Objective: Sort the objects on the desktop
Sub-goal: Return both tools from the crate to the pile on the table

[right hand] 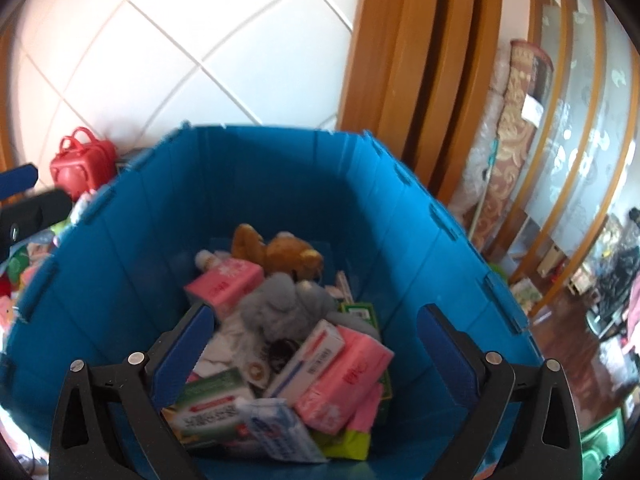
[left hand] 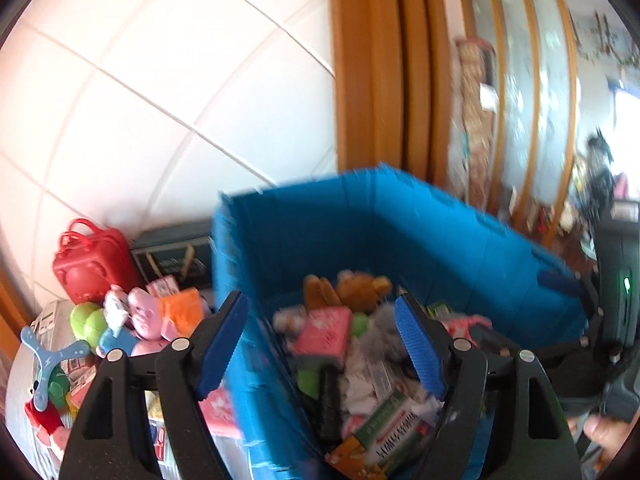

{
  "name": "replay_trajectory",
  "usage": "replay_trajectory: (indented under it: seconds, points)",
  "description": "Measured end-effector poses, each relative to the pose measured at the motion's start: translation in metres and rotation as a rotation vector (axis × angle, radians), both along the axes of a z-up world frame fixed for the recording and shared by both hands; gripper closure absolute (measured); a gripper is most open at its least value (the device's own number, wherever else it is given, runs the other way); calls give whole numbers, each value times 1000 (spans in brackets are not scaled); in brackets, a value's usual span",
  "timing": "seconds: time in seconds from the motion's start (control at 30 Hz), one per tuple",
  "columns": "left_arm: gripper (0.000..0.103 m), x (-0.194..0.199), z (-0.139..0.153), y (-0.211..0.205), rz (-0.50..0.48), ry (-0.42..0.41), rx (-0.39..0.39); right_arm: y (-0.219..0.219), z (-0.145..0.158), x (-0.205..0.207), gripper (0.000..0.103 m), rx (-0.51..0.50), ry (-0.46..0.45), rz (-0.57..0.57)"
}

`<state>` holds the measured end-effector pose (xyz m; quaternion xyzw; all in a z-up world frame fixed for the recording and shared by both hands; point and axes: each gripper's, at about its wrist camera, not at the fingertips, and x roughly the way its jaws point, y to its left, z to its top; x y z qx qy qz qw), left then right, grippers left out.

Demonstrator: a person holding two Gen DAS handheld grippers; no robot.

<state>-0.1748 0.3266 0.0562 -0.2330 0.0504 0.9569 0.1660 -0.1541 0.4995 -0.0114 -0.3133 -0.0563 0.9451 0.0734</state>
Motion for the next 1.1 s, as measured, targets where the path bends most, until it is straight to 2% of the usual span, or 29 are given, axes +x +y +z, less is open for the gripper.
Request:
replay_trajectory:
  seconds: [0.07,0.17,0.4,0.5,0.7,0.77,0.9,1.1]
  points:
    - [27,6,6,-23,19,44,67,-13,9,6,0,3,35,13]
    - [27,5,9,-55,32,40,132,-36,27,14,0,-22,107,42]
    - [27,-4,-13,-134,142,-37,67,-110,48,16,0,-80,192,143]
    - [27,-7,-29,-179,203,-79,69,-146,50,16,0,-97,202,190]
    - [27,-7,-68,-283,360,-151,54,-219,49,13,0,-198,213,313]
    - [27,-10,-86,-317,401,-205,28,-244,43,6,0,-204,193,332]
    - [27,-16,-121,-367,411,-254,-27,-286,14,-12,0,-210,122,326]
    - [27,-28,-187,-432,343,-401,-60,-323,-63,-47,0,-250,-66,252]
